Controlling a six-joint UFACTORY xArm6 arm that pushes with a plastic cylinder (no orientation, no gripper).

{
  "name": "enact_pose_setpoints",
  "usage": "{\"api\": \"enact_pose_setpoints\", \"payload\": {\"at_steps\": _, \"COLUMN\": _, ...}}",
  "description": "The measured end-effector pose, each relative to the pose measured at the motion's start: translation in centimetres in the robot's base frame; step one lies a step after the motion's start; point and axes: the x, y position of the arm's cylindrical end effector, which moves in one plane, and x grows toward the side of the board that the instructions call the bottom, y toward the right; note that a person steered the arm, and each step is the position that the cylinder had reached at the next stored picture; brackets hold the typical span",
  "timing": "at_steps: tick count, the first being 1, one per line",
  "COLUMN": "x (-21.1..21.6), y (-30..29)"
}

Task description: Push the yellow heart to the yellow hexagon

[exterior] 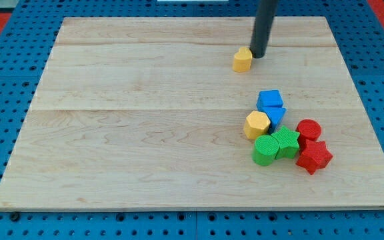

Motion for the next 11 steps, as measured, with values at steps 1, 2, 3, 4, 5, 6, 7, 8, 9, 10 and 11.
{"api": "enact_pose_setpoints", "payload": {"at_steps": 1, "x": 0.0, "y": -3.2}}
{"api": "enact_pose_setpoints", "payload": {"at_steps": 2, "x": 0.8, "y": -6.6}}
{"api": "enact_pose_setpoints", "payload": {"at_steps": 3, "x": 4.1, "y": -8.9}}
{"api": "enact_pose_setpoints", "payload": {"at_steps": 4, "x": 7.1, "y": -8.0}}
{"api": "enact_pose_setpoints", "payload": {"at_steps": 5, "x": 9.7, "y": -5.2}}
{"api": "enact_pose_setpoints", "payload": {"at_steps": 6, "x": 9.7, "y": -6.8}}
{"api": "enact_pose_setpoints", "payload": {"at_steps": 7, "x": 9.1, "y": -10.4}}
{"api": "enact_pose_setpoints", "payload": {"at_steps": 8, "x": 12.2, "y": -8.8}}
{"api": "enact_pose_setpoints", "payload": {"at_steps": 9, "x": 15.1, "y": -4.7}}
{"api": "enact_pose_setpoints", "payload": {"at_steps": 10, "x": 16.0, "y": -2.8}}
{"api": "enact_pose_setpoints", "payload": {"at_steps": 11, "x": 15.9, "y": -3.0}}
